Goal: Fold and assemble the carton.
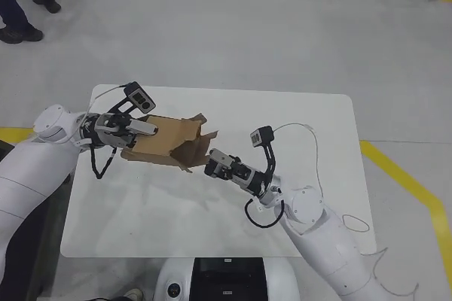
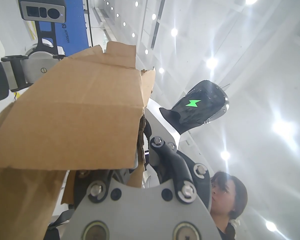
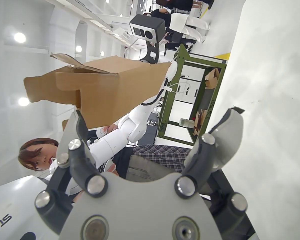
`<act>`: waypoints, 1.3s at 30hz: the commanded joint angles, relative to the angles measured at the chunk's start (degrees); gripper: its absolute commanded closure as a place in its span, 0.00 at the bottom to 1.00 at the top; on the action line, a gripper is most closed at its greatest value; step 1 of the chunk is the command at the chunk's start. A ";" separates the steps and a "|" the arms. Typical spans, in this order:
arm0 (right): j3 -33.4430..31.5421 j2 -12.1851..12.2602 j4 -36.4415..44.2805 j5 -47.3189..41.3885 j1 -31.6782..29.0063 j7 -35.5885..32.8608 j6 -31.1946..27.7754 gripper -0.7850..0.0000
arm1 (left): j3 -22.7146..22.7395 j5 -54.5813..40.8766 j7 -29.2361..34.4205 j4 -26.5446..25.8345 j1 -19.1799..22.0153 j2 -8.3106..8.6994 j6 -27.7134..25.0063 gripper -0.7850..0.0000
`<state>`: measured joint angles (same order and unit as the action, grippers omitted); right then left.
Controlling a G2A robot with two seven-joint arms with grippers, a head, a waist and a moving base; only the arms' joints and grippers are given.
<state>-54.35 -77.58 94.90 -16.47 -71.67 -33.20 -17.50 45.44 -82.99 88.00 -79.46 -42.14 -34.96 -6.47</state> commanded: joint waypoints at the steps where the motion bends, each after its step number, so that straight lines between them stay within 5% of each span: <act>1: 0.47 -0.12 -0.01 -0.11 0.45 -0.16 -0.03 0.00 | 0.11 0.27 0.00 -0.43 -0.04 -0.15 0.00 1.00; 39: 2.40 -0.50 1.63 4.49 2.88 -0.95 2.49 0.00 | -1.22 6.12 0.00 -0.26 2.37 -3.13 0.93 1.00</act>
<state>-51.94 -78.07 96.49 -12.09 -68.77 -34.26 -15.12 44.35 -77.26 88.00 -79.73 -39.88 -38.09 -5.42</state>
